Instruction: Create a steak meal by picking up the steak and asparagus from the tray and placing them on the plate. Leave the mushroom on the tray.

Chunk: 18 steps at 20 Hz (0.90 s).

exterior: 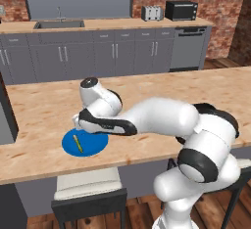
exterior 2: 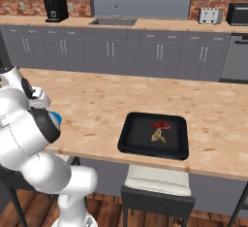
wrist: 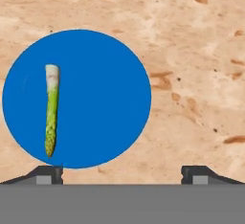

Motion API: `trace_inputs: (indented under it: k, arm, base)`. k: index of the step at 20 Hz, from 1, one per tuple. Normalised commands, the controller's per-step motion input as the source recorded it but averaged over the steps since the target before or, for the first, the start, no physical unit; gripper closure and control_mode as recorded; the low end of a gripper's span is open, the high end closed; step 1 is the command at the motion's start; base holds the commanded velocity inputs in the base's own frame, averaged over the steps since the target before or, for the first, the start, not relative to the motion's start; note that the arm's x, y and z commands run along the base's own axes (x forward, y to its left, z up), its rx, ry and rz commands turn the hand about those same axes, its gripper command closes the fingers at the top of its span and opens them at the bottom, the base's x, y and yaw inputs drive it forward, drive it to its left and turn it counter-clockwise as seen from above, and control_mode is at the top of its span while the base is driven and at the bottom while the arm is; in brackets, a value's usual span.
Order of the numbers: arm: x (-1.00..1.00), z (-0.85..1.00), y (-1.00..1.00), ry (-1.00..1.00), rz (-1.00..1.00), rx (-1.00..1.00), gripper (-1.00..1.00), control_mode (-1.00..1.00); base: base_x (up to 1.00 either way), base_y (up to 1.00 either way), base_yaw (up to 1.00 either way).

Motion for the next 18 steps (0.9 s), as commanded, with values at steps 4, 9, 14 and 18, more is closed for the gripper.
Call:
trace_inputs:
  k: [4,9,14,18]
  arm:
    - [-0.37,0.25,-0.85,0.00,0.00,0.00,-1.00,-1.00]
    - [-0.18,0.21,-0.78,-0.02,0.00,0.01,-1.00,-1.00]
    - [-0.11,0.19,-0.93,0.00,0.00,0.00,-1.00,-1.00]
    - [-0.12,0.21,-0.99,0.00,-0.01,0.00,-1.00,-1.00]
  base:
    - [0.00,0.00,0.00]
    - [0.00,0.00,0.00]
    - [0.00,0.00,0.00]
    - [0.00,0.00,0.00]
